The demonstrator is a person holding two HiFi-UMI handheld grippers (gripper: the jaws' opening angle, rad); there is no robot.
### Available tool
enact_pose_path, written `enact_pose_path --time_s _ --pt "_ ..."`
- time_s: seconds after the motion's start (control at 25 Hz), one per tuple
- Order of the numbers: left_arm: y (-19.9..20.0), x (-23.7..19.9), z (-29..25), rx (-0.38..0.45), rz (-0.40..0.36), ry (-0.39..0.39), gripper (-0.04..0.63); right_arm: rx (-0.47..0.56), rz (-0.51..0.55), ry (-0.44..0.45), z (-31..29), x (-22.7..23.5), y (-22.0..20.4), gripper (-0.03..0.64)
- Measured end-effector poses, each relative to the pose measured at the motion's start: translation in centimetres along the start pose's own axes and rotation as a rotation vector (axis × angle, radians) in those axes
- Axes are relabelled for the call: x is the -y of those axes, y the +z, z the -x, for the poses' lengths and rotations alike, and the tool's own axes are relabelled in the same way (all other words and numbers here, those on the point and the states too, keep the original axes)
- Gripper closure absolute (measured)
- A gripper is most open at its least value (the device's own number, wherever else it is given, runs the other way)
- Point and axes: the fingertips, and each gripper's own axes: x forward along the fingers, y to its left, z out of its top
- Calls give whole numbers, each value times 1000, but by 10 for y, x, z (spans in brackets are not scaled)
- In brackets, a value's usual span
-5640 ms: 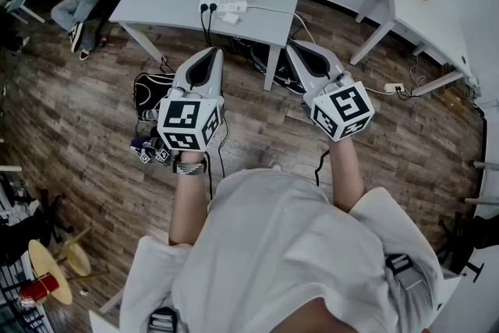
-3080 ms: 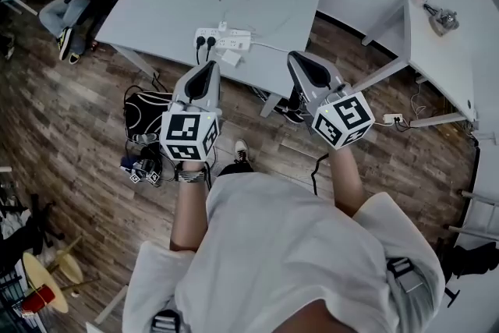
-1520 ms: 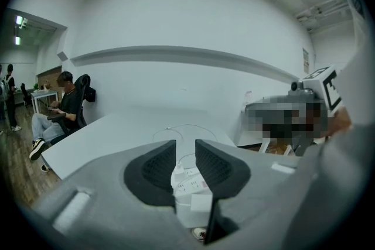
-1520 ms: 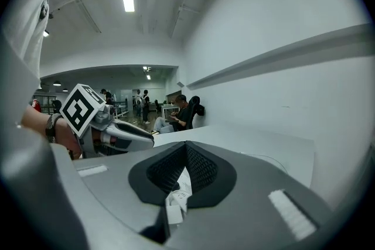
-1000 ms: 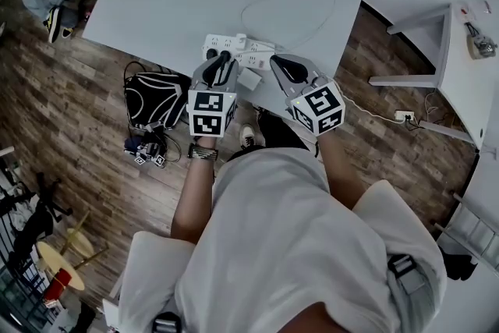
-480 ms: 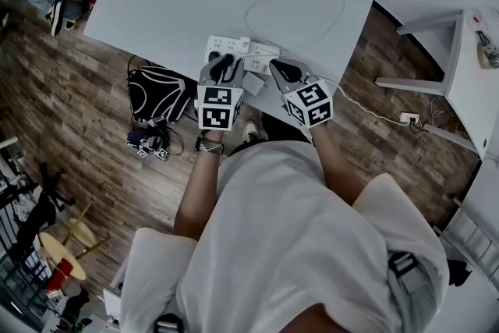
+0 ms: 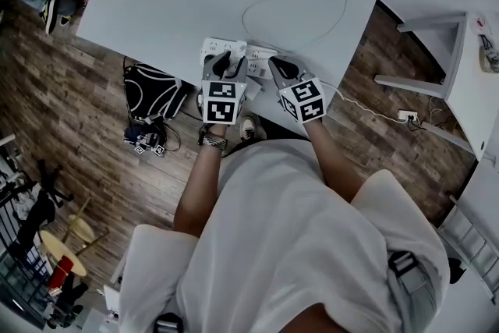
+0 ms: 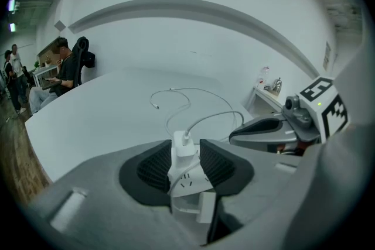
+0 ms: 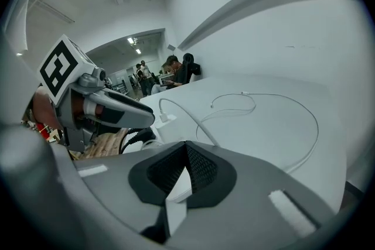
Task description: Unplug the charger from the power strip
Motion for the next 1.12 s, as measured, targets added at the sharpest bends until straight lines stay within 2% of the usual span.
enact_pose_path --time_s 0.44,0.92,1.12 --pt "-5 -1 -28 -46 42 19 449 -64 0 -9 -29 19 -15 615" --pt "-12 -6 -46 -103 37 42 446 -101 -7 13 -41 24 -22 615" --pt "-12 -7 -44 -97 83 47 449 -100 8 8 -41 23 -22 615"
